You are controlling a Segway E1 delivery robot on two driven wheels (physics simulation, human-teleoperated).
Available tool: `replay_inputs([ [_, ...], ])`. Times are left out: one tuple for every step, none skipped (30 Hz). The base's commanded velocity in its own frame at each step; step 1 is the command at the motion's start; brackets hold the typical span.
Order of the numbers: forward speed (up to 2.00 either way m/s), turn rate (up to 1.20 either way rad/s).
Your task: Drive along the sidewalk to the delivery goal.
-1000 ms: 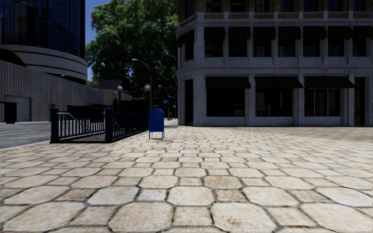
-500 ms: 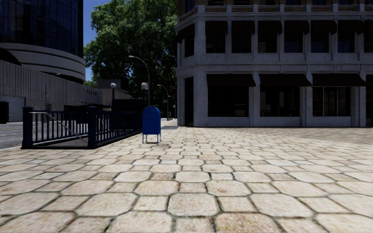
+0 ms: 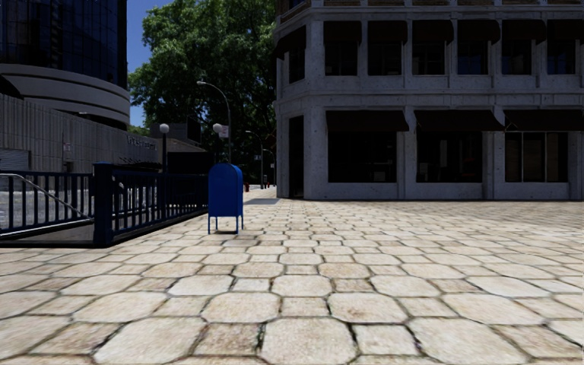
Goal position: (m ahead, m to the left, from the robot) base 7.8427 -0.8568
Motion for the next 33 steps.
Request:
replay_inputs([
  [1.99,0.00],
  [1.99,0.00],
  [1.99,0.00],
  [1.99,0.00],
  [1.99,0.00],
  [1.99,0.00],
  [1.99,0.00],
  [1.99,0.00],
  [1.99,0.00],
  [1.99,0.00],
  [1.99,0.00],
  [1.99,0.00],
  [1.99,0.00],
  [1.99,0.00],
  [1.99,0.00],
  [2.00,0.00],
  [2.00,0.00],
  [2.00,0.00],
  [2.00,0.00],
  [2.00,0.00],
  [2.00,0.00],
  [2.00,0.00],
  [2.00,0.00],
  [2.00,0.00],
  [2.00,0.00],
  [2.00,0.00],
  [2.00,0.00],
  [2.00,0.00],
  [2.00,0.00],
  [2.00,0.00],
  [2.00,-0.03],
  [2.00,-0.14],
  [2.00,-0.20],
])
